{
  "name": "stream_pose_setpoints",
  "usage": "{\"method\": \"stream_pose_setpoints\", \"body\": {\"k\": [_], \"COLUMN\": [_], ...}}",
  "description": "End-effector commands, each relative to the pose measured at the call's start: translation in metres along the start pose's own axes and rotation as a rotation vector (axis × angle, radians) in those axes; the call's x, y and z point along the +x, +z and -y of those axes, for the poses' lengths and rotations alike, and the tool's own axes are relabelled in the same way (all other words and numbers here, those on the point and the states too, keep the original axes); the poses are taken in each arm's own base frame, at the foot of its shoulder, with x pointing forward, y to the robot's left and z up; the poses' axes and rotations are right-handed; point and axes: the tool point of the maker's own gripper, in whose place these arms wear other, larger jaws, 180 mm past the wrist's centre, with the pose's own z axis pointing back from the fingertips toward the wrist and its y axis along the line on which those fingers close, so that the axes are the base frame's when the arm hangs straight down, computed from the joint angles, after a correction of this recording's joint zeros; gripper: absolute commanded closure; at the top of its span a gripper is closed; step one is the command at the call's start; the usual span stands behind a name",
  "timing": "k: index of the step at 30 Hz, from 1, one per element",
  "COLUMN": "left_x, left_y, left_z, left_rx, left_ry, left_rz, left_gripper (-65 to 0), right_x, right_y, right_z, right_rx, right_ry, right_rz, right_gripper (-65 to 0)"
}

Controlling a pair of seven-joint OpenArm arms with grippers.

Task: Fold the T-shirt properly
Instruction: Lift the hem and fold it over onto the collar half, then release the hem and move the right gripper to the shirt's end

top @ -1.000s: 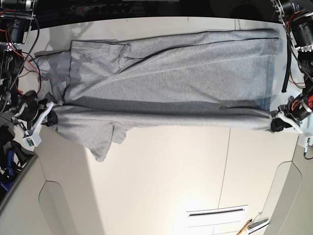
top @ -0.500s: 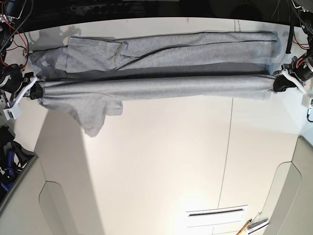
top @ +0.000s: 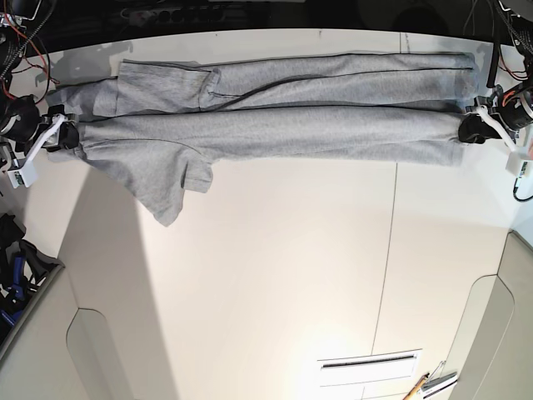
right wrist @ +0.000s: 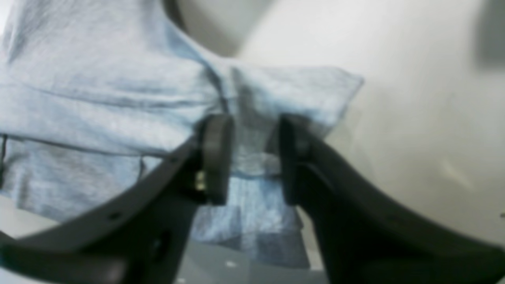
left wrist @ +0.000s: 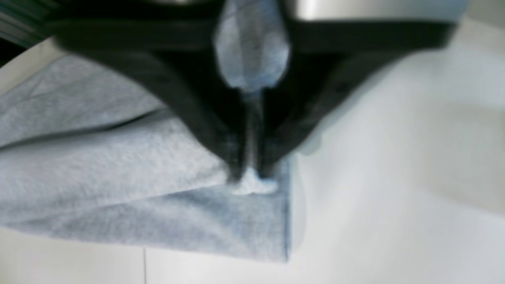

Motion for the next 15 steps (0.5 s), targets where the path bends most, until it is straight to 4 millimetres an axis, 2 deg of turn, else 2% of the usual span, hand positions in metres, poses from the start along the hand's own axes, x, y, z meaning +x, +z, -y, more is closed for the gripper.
{"method": "stream_pose_setpoints", "body": {"k": [1,3,5,11,13,15], "left_x": [0.018,0.021,0.023,0.038,0.043,0.048], "left_y": [0.008,0.008,0.009,0.014,0.017,0.019], "left_z": [-0.001,0.001,0.004,0.016,0.020,0.024], "left_rx": [-0.005,-0.018,-0.033,-0.064,-0.067,-0.070], "left_ry": [-0.027,-0.021,-0.015,-0.040,-0.065,-0.084], "left_rz": [0.050,0.062,0.074,0.119,0.134,0.147], "left_gripper": [-23.8,-25.0,-25.0,-25.0,-25.1,-25.7], "right_x": [0.018,0.026,0.043,0.119,0.133,0.136], "right_y": [0.009,0.012,0.019,0.045,0.045,0.034], "right_z": [0.004,0.003,0.000,-0.010,-0.008,-0.008], "right_rx": [-0.008,-0.013,-0.025,-0.044,-0.054,-0.053], "right_ry": [0.019,0.034,0.063,0.140,0.146,0.142], "right_rz": [0.052,0.073,0.126,0.377,0.397,0.379], "right_gripper": [-22.7,-22.7,-22.7,-22.6,-22.7,-22.7]}}
